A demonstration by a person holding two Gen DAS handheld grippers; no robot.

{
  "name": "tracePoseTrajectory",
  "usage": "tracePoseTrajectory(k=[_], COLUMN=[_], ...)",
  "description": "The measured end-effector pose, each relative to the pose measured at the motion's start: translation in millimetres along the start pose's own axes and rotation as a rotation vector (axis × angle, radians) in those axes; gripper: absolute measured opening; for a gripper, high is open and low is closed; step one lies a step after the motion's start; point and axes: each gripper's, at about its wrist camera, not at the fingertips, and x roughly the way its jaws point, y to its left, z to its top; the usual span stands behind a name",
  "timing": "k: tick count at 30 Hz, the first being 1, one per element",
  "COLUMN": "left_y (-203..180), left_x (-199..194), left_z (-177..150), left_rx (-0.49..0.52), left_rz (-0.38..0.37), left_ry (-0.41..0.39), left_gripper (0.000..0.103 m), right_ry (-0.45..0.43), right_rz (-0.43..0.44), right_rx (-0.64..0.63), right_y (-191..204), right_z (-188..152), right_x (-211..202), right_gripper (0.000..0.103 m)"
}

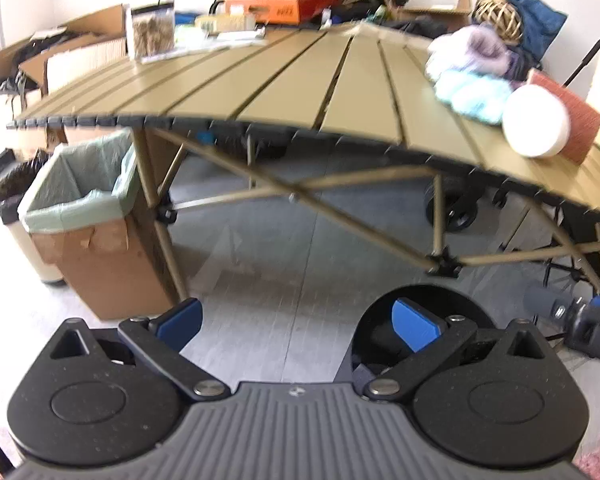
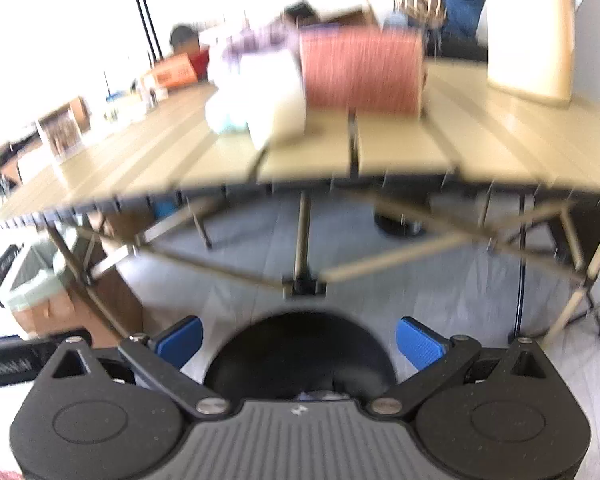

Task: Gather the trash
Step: 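Move both grippers up to the table toward the white roll and blue plush, then close the right gripper on the white foam roll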

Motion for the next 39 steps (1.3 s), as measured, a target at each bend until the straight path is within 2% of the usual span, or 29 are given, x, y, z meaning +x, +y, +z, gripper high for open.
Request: tracePoseTrajectory(k=[5,14,20,28,34,36,38,39], left_y=[-9,-26,-25,-24,-27,-32,-36,-37], left_x=[-21,-39,-37,-25,-10,-7,-3,-1], left_z=[15,55,84,118,119,119,119,119], left_rx=[0.001,0.000,-0.032,-0.060,-0.080,-0.070,-0.060,-0.056], left_rz=[-0.003,-0.001,0.011,0.005,-0.067,-0.080,-0.085,-0.089], left_ry=[-0.099,-0.245,-0.286,-0.322,-0.309,-0.300,-0.290,-0.286], left_gripper=[0.103,0.103,0.103,0.103,0.103,0.103,0.103,0.103], right_ry=[-0.153,-0.325,-0.363,-0.343,-0.282,-0.275,-0.277,-0.276], right_rz=[0.016,0.014,0.007,0.017,0.082,0.089,0.087,0.090], right_rx=[-0.005,-0.045,-0.083,-0.117,-0.078,-0.074,-0.077,-0.075], right_y=[-3,-3,3,13,13,14,16,16], right_z=[22,61,82,100,103,103,101,101], right_x=[-26,-33,-20,10,32,35,37,38], right_gripper=[0.103,0.103,0.102,0.096,0.062,0.042,0.030,0.030])
